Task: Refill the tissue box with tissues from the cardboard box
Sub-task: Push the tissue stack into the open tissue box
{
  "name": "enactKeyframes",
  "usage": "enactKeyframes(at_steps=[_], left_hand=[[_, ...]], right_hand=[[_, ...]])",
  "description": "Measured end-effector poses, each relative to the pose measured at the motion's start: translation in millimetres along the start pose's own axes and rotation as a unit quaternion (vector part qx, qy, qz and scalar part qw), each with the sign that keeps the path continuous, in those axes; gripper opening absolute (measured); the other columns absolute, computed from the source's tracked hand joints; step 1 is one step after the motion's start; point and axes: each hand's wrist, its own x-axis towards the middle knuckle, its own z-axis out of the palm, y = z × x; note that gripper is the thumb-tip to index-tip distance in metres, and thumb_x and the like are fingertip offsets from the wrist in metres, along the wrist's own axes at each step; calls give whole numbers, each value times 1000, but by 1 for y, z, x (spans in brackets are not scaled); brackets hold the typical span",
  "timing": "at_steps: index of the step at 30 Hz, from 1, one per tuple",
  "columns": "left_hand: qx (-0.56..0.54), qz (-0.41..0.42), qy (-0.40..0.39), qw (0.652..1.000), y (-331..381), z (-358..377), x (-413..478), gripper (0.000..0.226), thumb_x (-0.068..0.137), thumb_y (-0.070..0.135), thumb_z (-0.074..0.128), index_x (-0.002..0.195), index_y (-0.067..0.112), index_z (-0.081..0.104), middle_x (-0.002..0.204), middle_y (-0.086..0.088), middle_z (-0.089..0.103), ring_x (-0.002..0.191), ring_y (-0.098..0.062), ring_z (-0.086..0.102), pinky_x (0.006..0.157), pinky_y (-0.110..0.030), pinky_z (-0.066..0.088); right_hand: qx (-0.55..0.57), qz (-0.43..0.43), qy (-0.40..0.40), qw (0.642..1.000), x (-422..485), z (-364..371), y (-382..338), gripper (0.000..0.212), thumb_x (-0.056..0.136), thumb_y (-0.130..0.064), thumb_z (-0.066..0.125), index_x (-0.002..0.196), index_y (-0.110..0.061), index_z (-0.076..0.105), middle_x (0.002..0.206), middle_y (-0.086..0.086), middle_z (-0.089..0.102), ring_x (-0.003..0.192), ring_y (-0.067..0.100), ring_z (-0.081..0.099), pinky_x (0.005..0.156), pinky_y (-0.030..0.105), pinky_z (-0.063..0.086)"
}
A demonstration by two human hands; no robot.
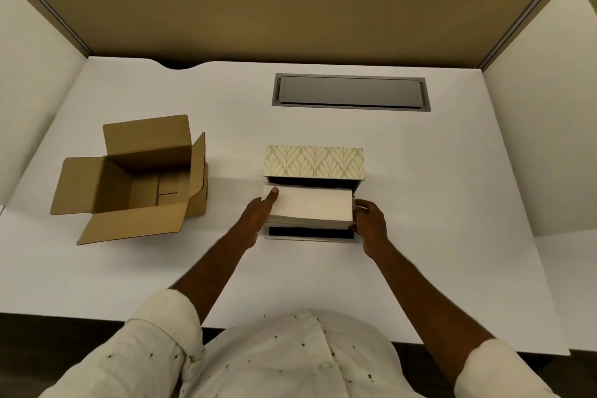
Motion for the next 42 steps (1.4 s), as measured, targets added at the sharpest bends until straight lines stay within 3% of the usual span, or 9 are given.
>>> enactKeyframes(at_steps=[7,12,16,22,27,32,37,42], left_hand=[[-5,-4,-23,1000,-2,-2,-2,83,93,64,46,154,11,26,160,-11,30,145,-32,31,120,-50,29],[4,-4,-31,999,-3,-1,-5,84,94,65,45,156,12,23,162,-11,27,146,-32,29,121,-50,27],[7,-4,-50,999,-2,-5,-5,81,95,63,44,154,12,24,162,-10,27,147,-32,28,121,-50,26],[20,10,-59,998,1,-7,-5,74,98,57,42,153,9,27,160,-11,29,145,-31,29,120,-47,27],[31,5,-64,997,1,-10,-7,81,96,60,45,156,11,21,163,-11,25,147,-32,27,121,-51,25],[22,11,-73,997,-3,-13,-9,83,95,61,46,157,12,19,164,-10,23,148,-32,27,121,-51,26],[25,17,-45,999,-3,-12,-8,81,95,61,48,155,12,24,161,-12,28,144,-32,33,118,-47,32],[123,111,59,985,-4,1,-15,92,88,62,59,157,14,21,162,-11,27,147,-29,30,118,-44,29]], right_hand=[[16,6,15,1000,-1,2,-4,42,95,3,58,135,-6,53,135,19,58,121,36,59,95,49,56],[22,12,24,999,0,5,-6,42,96,-5,62,136,-6,52,137,19,58,123,37,57,97,49,53],[30,31,18,999,2,4,-6,42,92,-6,68,133,-4,58,131,19,63,119,37,61,96,47,56],[31,50,18,998,6,-1,-3,36,92,2,65,127,-2,64,127,21,66,118,38,63,100,50,55],[28,53,25,998,9,-1,-3,34,92,5,62,126,0,66,127,22,66,117,40,63,99,49,55],[35,51,25,998,8,1,-4,32,92,2,64,124,-1,68,125,20,67,103,33,63,96,49,57],[3,25,19,1000,5,-2,-6,33,91,-1,66,124,-2,67,124,21,67,107,35,64,94,50,58],[-13,15,19,1000,5,-5,-7,34,93,-1,65,127,-1,65,125,22,66,116,39,63,94,50,58]])
